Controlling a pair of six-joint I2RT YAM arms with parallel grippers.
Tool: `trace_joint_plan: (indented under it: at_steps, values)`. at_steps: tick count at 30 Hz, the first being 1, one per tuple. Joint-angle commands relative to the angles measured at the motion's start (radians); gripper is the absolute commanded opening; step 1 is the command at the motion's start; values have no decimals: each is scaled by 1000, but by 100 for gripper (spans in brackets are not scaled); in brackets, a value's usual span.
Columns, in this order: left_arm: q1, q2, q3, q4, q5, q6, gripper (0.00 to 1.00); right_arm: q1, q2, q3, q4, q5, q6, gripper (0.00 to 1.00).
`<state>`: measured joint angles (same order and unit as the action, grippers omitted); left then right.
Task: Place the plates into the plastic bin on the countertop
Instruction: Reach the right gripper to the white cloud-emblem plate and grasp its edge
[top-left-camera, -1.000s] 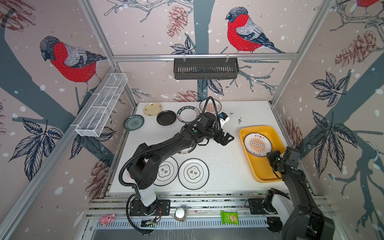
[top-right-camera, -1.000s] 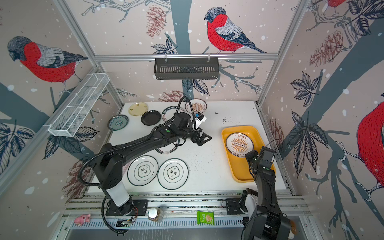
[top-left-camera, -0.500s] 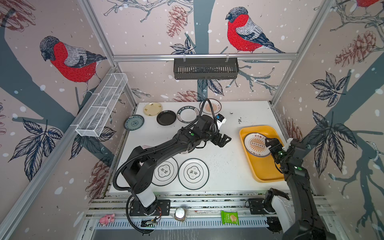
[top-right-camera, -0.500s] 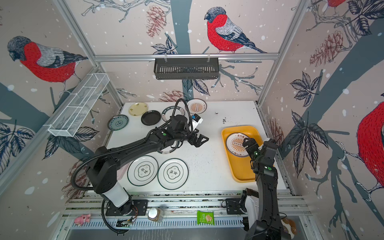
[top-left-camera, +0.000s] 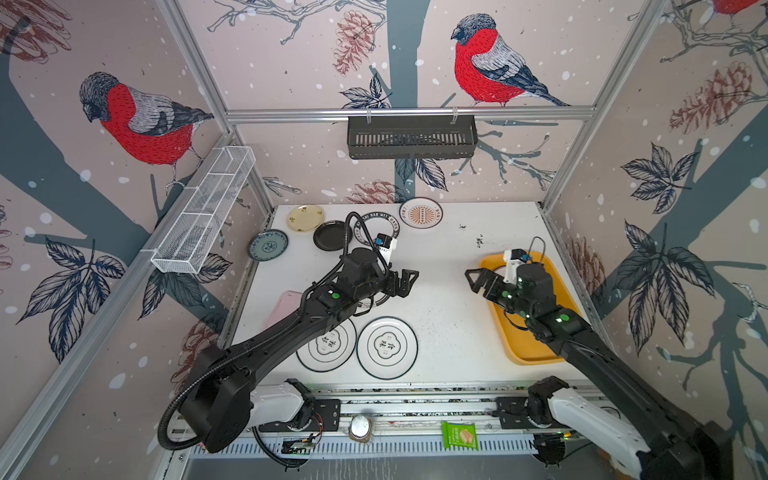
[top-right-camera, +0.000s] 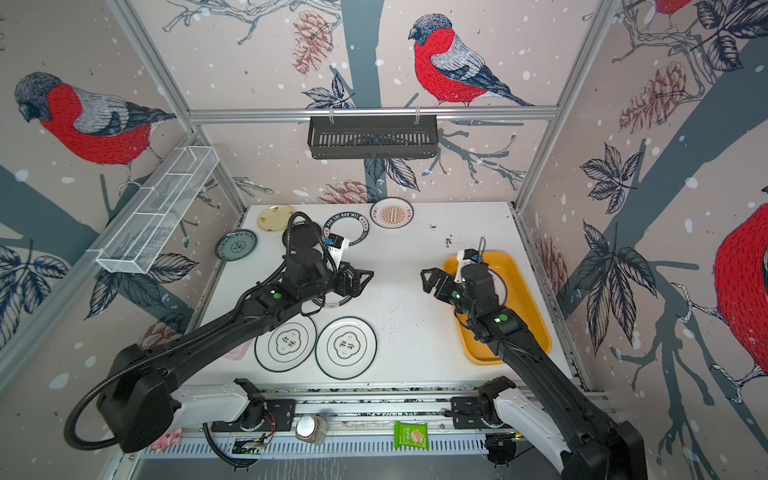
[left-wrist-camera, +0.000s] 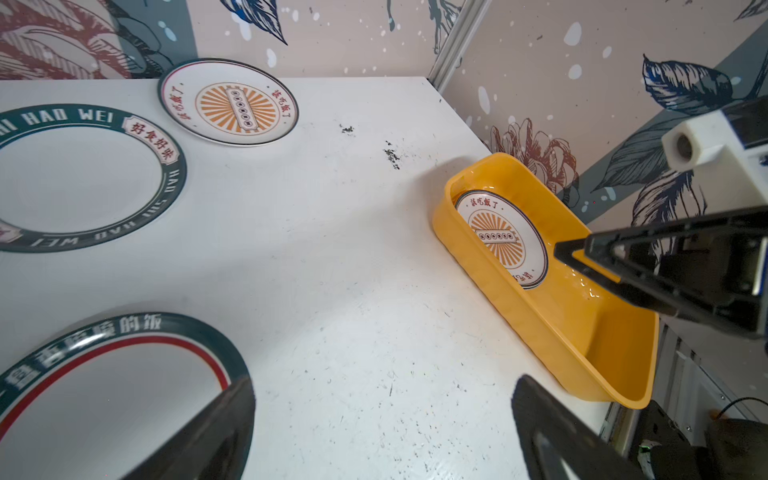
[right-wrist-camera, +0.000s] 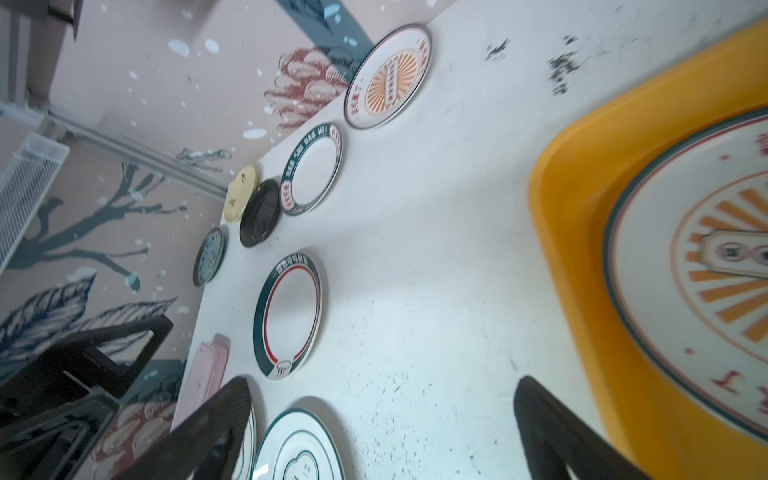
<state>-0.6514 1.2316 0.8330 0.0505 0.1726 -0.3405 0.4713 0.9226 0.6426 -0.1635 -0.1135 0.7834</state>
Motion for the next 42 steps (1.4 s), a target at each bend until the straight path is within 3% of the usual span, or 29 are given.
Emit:
trace_joint_plan:
  at_steps: [1, 6, 11, 17, 32, 42]
  values:
    - [2, -69, -51, -17, -113, -47, 97, 126, 76, 24, 18, 122, 21, 100]
    - [4, -190, -154, -60, -146, -111, 97, 306, 213, 23, 65, 112, 45, 100]
    - [4, -314, -240, -84, -151, -152, 97, 385, 308, -9, 135, 38, 61, 99]
    - [5, -396, -278, -134, -150, -175, 97, 454, 431, -38, 239, -42, 92, 89]
    - [5, -432, -302, -123, -119, -174, 97, 466, 630, -42, 349, -151, 117, 56]
    - [4, -427, -308, -114, -127, -179, 97, 449, 684, -20, 317, -165, 91, 31]
